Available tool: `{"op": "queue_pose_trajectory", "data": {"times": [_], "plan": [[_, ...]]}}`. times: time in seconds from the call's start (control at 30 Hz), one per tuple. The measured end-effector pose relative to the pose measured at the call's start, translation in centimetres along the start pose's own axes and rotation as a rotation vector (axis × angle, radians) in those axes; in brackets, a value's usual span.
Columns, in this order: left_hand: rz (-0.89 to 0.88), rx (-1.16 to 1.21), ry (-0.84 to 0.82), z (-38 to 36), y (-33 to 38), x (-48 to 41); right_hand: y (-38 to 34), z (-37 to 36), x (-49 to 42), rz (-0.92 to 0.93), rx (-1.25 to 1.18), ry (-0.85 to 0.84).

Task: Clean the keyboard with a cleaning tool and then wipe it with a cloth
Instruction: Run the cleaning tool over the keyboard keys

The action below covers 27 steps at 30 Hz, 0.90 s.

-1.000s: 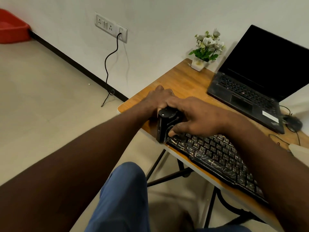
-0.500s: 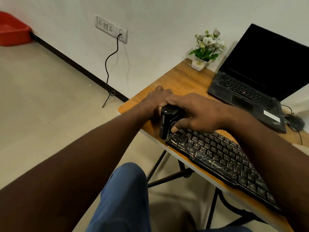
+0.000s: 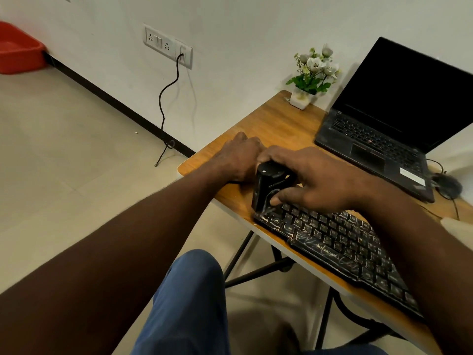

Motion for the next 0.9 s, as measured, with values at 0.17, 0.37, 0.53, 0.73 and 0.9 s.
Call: {"op": "queue_pose_trajectory", "data": {"times": [0.17,0.37,0.53,0.73,0.9], "plan": [[-0.057,0.076,0.050,0.3,-0.2,0.2,-2.1,-2.4,2.5,0.037,0.000,0.180],[-0.073,0.148,0.072,0.4,0.4,0.7,-0.4,-3.6,8.4,-0.171,0.070,0.336],[-0.070,0.140,0.070,0.5,0.6,1.0,-2.5,-6.2,6.8,-0.144,0.047,0.577],[-0.031,0.133,0.162,0.6,0.9,2.4,-2.3,-7.3,8.1,-0.217,0.083,0.641],[-0.042,0.180,0.203,-0.7,1.5,5.6,-1.7,-6.9,10.3,-0.303,0.076,0.741]]}}
Point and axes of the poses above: each hand's wrist, its own x-axis away from the middle knuckle, its own z-axis out of the back of the hand, y = z × x, the point moved 4 cm from there along -x, towards the middle knuckle, and after that the axes turned 2 degrees about -y, right-handed, at the moved point
